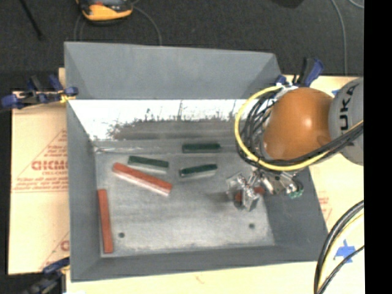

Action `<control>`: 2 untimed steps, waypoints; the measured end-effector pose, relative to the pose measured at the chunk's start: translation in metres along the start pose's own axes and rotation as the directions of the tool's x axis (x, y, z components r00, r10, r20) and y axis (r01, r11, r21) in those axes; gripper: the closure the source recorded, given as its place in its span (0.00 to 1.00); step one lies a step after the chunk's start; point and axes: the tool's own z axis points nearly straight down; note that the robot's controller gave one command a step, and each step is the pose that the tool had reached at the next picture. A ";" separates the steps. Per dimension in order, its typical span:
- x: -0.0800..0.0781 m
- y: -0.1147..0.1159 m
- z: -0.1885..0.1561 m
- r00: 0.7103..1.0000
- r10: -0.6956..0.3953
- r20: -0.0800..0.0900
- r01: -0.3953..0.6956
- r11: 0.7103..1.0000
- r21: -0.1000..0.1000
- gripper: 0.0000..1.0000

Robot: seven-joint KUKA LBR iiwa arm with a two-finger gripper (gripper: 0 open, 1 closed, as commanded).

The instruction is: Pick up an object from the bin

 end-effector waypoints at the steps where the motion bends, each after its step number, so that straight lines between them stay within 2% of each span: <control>1: 0.006 0.006 -0.023 0.978 -0.210 -0.015 0.210 0.978 -0.016 1.00; 2: 0.001 0.036 -0.050 0.958 -0.288 -0.001 0.288 0.958 -0.001 1.00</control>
Offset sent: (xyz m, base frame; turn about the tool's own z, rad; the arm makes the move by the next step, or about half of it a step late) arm -0.0330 0.0672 0.0351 -0.3991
